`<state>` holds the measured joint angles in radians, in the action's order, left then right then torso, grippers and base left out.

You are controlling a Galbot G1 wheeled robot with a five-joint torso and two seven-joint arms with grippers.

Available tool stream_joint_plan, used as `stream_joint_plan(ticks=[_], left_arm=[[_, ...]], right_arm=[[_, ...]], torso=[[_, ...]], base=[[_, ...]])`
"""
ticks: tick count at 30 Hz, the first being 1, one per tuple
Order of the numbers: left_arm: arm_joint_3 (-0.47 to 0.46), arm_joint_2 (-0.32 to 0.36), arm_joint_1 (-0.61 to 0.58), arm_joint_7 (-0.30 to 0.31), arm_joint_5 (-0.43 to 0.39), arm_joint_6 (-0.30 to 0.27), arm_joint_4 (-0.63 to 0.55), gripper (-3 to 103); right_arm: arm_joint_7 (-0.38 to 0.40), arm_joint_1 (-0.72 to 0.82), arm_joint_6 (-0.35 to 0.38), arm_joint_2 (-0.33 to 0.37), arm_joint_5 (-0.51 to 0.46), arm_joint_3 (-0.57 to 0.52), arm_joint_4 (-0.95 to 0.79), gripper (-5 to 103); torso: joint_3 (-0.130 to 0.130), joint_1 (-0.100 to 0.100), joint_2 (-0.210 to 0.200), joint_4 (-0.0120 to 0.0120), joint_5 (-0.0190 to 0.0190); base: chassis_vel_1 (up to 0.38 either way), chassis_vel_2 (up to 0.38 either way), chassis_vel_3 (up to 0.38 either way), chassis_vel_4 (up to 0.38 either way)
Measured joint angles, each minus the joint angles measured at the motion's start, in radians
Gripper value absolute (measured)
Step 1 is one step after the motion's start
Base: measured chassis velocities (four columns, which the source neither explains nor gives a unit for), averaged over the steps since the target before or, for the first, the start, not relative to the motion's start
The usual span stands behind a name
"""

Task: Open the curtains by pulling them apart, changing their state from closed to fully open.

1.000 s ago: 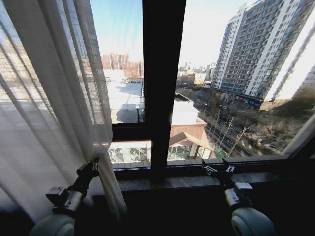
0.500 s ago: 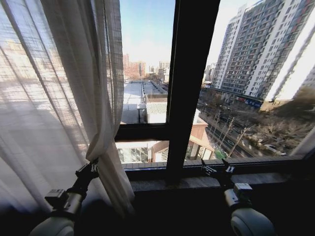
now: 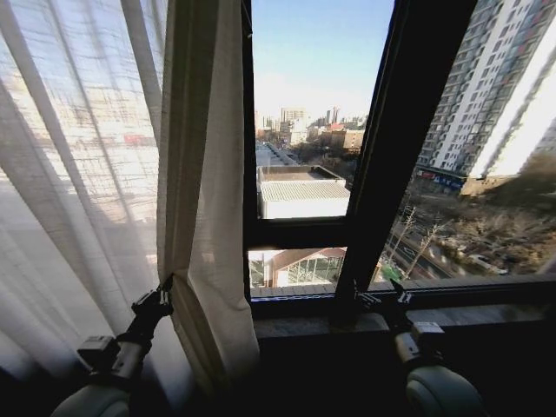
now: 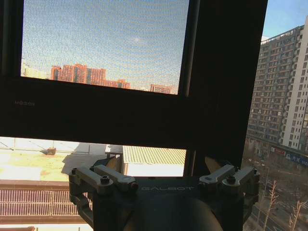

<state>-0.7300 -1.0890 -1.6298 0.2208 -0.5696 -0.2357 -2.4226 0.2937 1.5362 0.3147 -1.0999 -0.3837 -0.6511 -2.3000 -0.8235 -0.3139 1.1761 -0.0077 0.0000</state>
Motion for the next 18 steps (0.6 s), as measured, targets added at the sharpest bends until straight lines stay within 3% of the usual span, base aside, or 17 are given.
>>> stream_joint_plan(ticks=[18], left_arm=[[0.002, -0.013, -0.011, 0.001, 0.007, 0.008, -0.008, 0]], right_arm=[[0.0, -0.001, -0.001, 0.004, 0.0, 0.004, 0.001, 100]], torso=[[0.0, 0.0, 0.0, 0.0, 0.0003]], base=[[0.352, 0.354, -0.349, -0.358]])
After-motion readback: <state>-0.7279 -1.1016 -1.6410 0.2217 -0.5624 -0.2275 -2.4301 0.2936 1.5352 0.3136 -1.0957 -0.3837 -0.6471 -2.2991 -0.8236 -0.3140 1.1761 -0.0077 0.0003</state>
